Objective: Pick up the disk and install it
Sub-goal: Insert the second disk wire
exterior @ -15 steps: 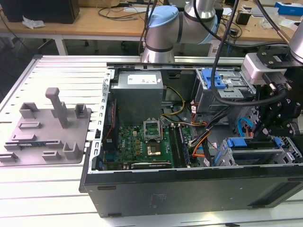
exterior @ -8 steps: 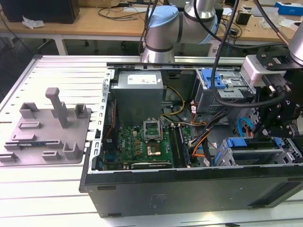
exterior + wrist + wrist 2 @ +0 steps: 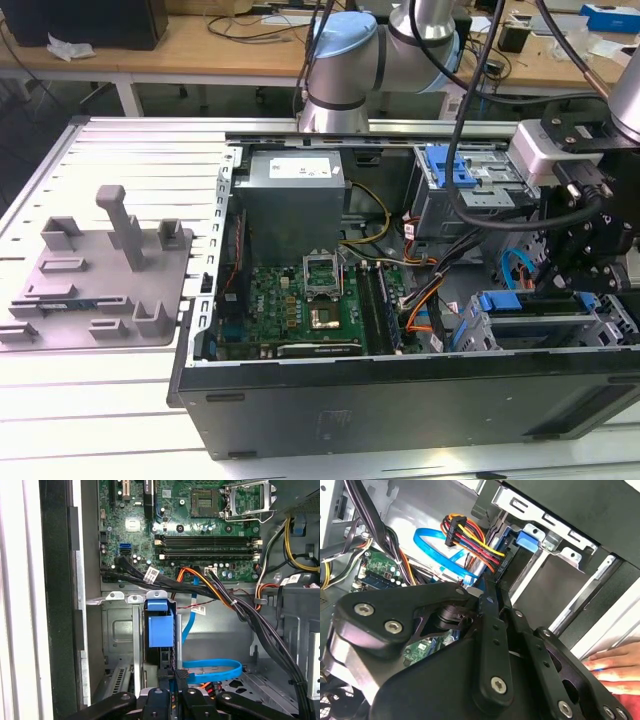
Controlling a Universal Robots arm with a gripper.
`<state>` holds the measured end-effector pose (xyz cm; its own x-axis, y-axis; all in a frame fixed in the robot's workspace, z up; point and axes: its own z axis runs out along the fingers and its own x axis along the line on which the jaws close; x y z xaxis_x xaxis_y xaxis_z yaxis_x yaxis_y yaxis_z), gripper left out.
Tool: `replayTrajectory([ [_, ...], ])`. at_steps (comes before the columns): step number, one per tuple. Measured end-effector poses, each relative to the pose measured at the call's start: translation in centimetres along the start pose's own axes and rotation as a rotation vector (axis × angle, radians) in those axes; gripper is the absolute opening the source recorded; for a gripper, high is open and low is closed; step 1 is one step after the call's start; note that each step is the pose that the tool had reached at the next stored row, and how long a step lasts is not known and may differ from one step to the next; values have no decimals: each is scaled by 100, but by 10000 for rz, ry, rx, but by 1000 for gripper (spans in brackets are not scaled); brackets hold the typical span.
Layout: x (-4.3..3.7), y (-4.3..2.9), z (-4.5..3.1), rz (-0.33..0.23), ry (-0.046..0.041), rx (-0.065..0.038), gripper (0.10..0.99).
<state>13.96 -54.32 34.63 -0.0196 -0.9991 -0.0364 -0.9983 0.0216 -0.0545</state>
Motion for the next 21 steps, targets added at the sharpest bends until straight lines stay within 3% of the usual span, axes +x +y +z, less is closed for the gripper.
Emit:
replayTrajectory([
  [17,4,5,94,-38,1,-1,161],
  [19,0,4,67,-37,-18,-3,173],
  [20,-4,1,22,-39,18,-1,173],
  [21,-8,0,-10,-40,35,-1,239],
])
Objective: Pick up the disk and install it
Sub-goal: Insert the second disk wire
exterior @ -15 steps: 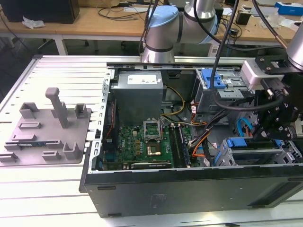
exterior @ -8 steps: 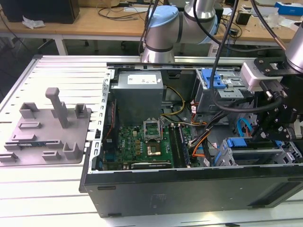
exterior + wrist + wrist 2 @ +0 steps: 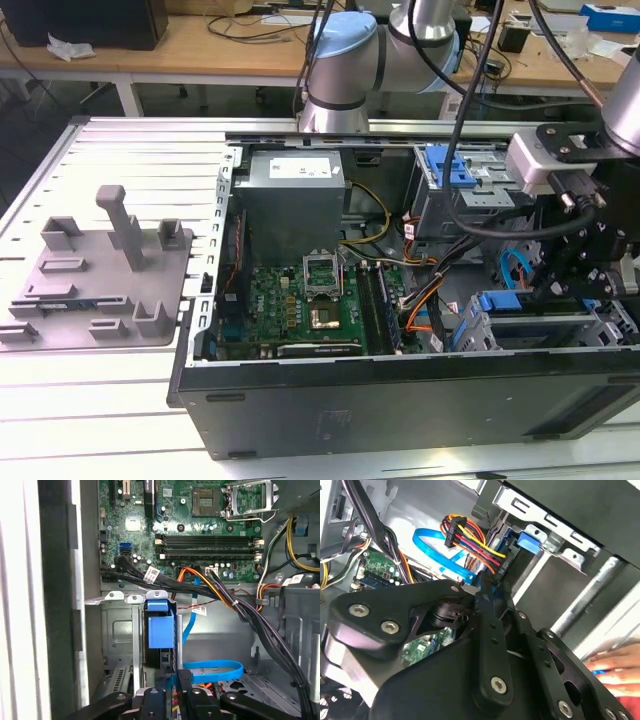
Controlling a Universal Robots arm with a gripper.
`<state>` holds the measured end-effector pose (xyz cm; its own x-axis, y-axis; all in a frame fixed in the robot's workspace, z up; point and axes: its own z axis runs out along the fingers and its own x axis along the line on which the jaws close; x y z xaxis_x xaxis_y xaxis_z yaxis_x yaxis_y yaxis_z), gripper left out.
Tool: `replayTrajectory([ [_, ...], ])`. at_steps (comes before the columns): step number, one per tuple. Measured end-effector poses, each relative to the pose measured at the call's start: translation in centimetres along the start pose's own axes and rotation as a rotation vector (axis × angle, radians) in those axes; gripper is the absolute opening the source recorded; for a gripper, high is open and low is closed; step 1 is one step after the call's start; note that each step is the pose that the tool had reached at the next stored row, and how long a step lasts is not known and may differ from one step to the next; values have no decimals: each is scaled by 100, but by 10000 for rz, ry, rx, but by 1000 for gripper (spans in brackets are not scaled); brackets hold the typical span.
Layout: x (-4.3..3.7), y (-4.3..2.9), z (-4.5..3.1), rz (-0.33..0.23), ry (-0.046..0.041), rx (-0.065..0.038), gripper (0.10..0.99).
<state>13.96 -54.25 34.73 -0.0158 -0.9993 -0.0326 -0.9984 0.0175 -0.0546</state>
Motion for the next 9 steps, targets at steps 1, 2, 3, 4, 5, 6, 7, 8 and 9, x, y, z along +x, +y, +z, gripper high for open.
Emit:
replayTrajectory([
  [1,-8,-4,-67,-2,37,1,239],
  [2,-16,-8,-146,-4,72,2,239],
  [3,-28,-15,-281,-9,150,2,239],
  [4,-31,-15,-292,-12,212,3,239],
  [5,-31,-15,-293,-12,218,3,239],
  [6,-31,-16,-293,-12,220,4,239],
  [7,-31,-15,-292,-12,224,4,239],
  [8,-31,-16,-293,-12,229,4,239],
  [9,-31,-16,-292,-13,233,4,239],
])
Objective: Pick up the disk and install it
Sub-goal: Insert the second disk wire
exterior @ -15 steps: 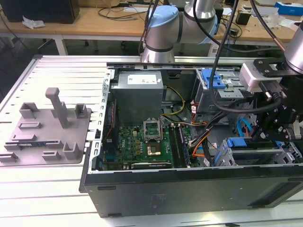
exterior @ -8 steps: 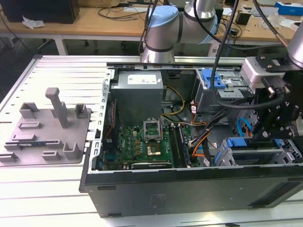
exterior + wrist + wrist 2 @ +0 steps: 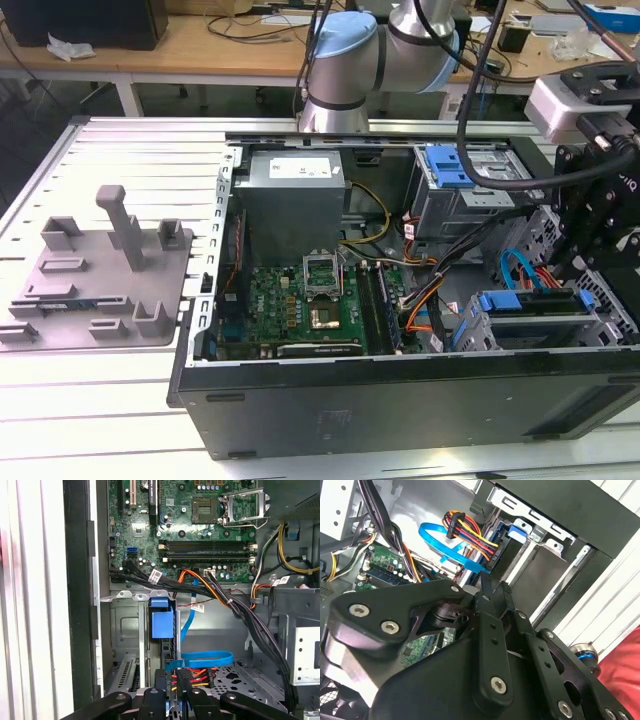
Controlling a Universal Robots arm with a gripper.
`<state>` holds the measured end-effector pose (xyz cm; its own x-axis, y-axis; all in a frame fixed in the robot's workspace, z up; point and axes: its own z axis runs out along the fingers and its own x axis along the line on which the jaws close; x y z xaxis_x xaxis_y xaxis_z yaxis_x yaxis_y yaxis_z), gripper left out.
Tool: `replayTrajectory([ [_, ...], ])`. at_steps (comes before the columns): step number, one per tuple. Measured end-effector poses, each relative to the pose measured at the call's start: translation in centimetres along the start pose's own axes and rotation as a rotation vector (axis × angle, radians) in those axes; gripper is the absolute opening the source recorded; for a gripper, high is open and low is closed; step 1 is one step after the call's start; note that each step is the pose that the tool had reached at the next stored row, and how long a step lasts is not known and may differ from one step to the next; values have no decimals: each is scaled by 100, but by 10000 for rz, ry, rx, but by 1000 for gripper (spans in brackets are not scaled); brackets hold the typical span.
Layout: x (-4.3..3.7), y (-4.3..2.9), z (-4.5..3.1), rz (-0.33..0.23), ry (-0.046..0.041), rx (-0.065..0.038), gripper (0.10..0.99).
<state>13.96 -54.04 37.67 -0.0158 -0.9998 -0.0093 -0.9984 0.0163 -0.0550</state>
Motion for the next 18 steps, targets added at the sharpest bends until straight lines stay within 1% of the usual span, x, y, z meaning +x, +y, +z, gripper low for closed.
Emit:
replayTrajectory([
  [9,0,0,0,-2,39,0,239],
  [10,0,0,-1,-3,46,1,161],
  [11,0,0,-1,-3,54,1,106],
  [18,0,0,-1,-5,82,1,106],
])
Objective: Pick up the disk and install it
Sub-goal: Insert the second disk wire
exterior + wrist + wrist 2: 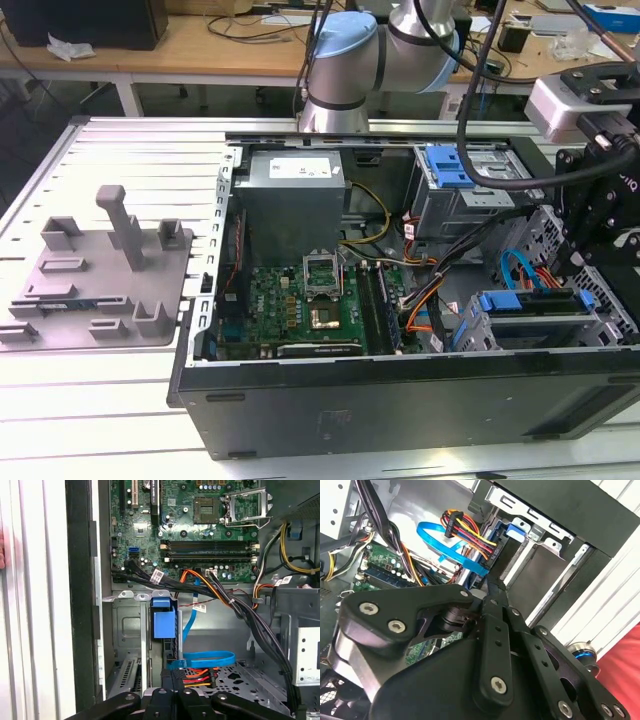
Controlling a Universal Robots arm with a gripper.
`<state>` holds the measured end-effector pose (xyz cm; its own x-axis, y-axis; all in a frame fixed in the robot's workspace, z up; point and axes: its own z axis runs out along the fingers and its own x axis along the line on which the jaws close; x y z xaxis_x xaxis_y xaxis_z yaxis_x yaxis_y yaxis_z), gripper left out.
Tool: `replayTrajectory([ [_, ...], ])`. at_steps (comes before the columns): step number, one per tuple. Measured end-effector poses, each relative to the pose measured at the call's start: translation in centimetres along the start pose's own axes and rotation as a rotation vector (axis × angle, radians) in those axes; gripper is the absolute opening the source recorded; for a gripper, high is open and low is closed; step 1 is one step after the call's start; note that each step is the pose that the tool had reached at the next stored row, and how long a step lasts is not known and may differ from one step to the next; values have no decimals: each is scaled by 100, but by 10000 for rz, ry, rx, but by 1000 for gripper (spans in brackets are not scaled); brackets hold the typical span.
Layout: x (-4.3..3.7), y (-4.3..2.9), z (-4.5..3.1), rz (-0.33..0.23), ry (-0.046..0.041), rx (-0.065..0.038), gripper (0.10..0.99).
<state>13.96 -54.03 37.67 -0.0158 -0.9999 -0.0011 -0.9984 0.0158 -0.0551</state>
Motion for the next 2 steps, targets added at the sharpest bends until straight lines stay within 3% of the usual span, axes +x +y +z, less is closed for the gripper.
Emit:
replayTrajectory([
  [2,0,0,0,0,8,0,106],
])
